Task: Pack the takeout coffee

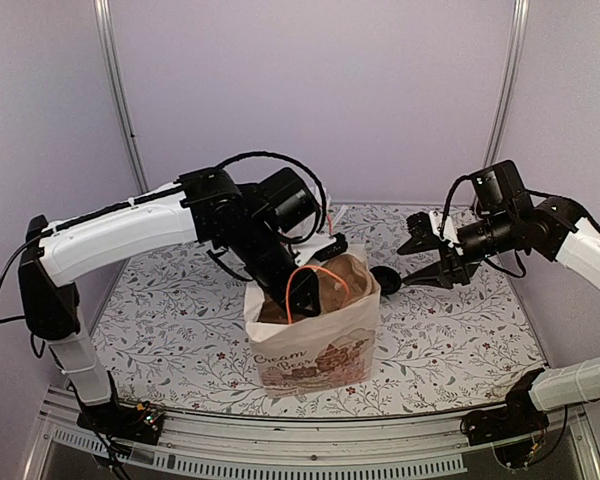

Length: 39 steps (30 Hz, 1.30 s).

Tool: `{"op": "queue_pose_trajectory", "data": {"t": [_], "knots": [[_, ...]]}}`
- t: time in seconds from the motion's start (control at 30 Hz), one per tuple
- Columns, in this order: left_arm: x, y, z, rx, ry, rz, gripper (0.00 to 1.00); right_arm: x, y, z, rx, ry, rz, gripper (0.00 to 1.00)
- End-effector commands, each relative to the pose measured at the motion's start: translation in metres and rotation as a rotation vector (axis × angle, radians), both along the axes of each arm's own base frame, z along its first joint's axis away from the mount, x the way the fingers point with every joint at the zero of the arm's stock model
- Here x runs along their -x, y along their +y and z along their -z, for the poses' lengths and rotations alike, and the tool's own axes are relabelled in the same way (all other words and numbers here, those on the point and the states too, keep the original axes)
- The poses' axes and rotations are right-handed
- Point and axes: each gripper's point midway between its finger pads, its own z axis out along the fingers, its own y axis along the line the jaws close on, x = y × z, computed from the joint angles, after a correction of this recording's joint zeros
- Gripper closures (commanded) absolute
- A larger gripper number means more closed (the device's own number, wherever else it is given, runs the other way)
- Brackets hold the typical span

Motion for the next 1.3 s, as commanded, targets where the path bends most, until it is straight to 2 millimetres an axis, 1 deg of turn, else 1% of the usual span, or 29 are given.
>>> {"op": "queue_pose_trajectory", "data": {"t": [0.0,0.23,0.37,0.5,0.63,0.9,1.1,1.27], "knots": [[0.009,0.007,0.033,-0.112,0.051,0.02,0.78,-0.001,0.004,0.008,-0.031,0.035,-0.013,0.45],[0.012,0.01,0.064,-0.199,0.097,0.025,0.79,0.0,0.003,0.02,-0.028,0.06,-0.012,0.44],[0.015,0.007,0.079,-0.233,0.127,0.036,0.79,0.002,0.003,0.028,-0.025,0.077,-0.014,0.44],[0.016,0.002,0.09,-0.242,0.137,0.039,0.78,0.003,0.002,0.034,-0.025,0.088,-0.015,0.44],[0.02,0.001,0.107,-0.263,0.163,0.04,0.78,0.004,0.003,0.038,-0.028,0.095,-0.018,0.44],[0.02,0.013,0.142,-0.351,0.183,-0.002,0.78,0.005,0.003,0.043,-0.027,0.106,-0.022,0.44],[0.029,0.006,0.159,-0.323,0.228,0.0,0.78,0.006,0.003,0.047,-0.025,0.114,-0.025,0.44],[0.033,0.005,0.173,-0.312,0.248,0.008,0.77,0.007,0.004,0.049,-0.027,0.12,-0.03,0.43]]}}
